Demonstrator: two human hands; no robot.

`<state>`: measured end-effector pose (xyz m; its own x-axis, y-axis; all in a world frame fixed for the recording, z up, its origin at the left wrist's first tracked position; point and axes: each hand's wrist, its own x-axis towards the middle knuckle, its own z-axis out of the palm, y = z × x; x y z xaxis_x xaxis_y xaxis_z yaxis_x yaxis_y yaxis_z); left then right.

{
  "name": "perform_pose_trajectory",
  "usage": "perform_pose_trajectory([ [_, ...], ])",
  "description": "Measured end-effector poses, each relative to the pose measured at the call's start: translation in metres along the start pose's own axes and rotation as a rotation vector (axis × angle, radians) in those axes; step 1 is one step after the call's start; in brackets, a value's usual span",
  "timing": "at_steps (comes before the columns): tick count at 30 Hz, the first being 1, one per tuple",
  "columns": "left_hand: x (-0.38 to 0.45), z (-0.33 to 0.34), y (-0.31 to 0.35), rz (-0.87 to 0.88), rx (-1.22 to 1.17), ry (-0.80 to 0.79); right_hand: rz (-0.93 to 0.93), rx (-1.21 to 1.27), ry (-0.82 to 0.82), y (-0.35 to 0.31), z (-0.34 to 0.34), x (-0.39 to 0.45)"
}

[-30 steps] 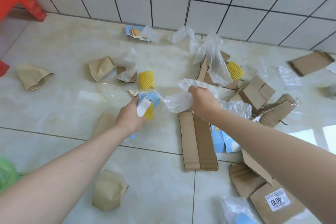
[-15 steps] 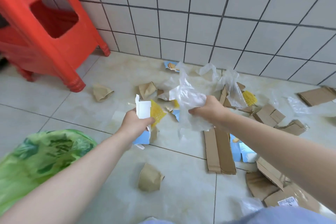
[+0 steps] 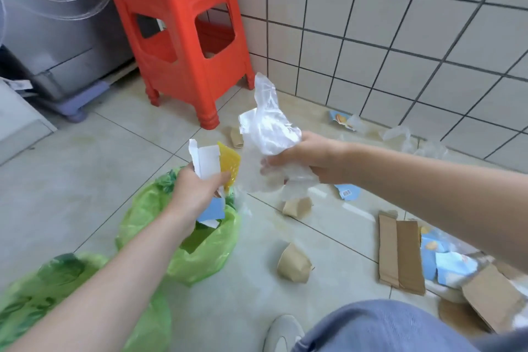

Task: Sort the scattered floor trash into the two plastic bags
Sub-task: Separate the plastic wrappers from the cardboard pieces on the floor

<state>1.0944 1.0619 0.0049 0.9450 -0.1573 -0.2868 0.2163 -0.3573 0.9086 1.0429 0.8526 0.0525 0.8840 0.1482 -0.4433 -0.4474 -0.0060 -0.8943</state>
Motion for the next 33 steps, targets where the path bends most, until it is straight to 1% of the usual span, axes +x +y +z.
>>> perform_pose_trajectory([
  [3,0.001,-0.035,-0.007,-0.005,-0.052,0.12,-0.027,-0.003,-0.162,-0.01,0.039,0.019],
  [6,0.005,-0.059,-0.017,0.004,-0.089,0.21,-0.036,0.081,-0.201,-0.01,0.066,0.039],
  [7,0.007,-0.065,-0.023,0.009,-0.104,0.239,-0.038,0.083,-0.183,-0.007,0.074,0.049],
  [9,0.013,-0.073,-0.035,0.001,-0.139,0.281,-0.041,-0.003,-0.074,0.001,0.086,0.07],
  [12,0.025,-0.077,-0.057,-0.056,-0.169,0.318,-0.014,-0.349,0.144,0.019,0.1,0.098],
  [13,0.029,-0.077,-0.066,-0.082,-0.177,0.32,0.009,-0.415,0.178,0.026,0.104,0.103],
  [15,0.037,-0.074,-0.081,-0.147,-0.191,0.304,0.022,-0.442,0.198,0.038,0.115,0.111],
  [19,0.056,-0.07,-0.104,-0.282,-0.193,0.253,-0.111,-0.553,0.209,0.059,0.132,0.129],
  [23,0.076,-0.071,-0.118,-0.286,-0.098,0.246,-0.153,-0.67,0.179,0.07,0.137,0.142],
  [25,0.084,-0.071,-0.126,-0.287,-0.005,0.23,-0.138,-0.8,0.124,0.076,0.137,0.149],
  [27,0.091,-0.07,-0.134,-0.299,0.098,0.201,-0.055,-0.938,0.065,0.083,0.14,0.159],
  [29,0.093,-0.067,-0.142,-0.339,0.18,0.155,0.075,-1.064,0.016,0.091,0.146,0.166],
  [31,0.094,-0.065,-0.148,-0.39,0.224,0.108,0.185,-1.193,-0.022,0.099,0.151,0.172],
  [33,0.094,-0.064,-0.155,-0.444,0.24,0.073,0.244,-1.282,-0.024,0.102,0.153,0.175],
])
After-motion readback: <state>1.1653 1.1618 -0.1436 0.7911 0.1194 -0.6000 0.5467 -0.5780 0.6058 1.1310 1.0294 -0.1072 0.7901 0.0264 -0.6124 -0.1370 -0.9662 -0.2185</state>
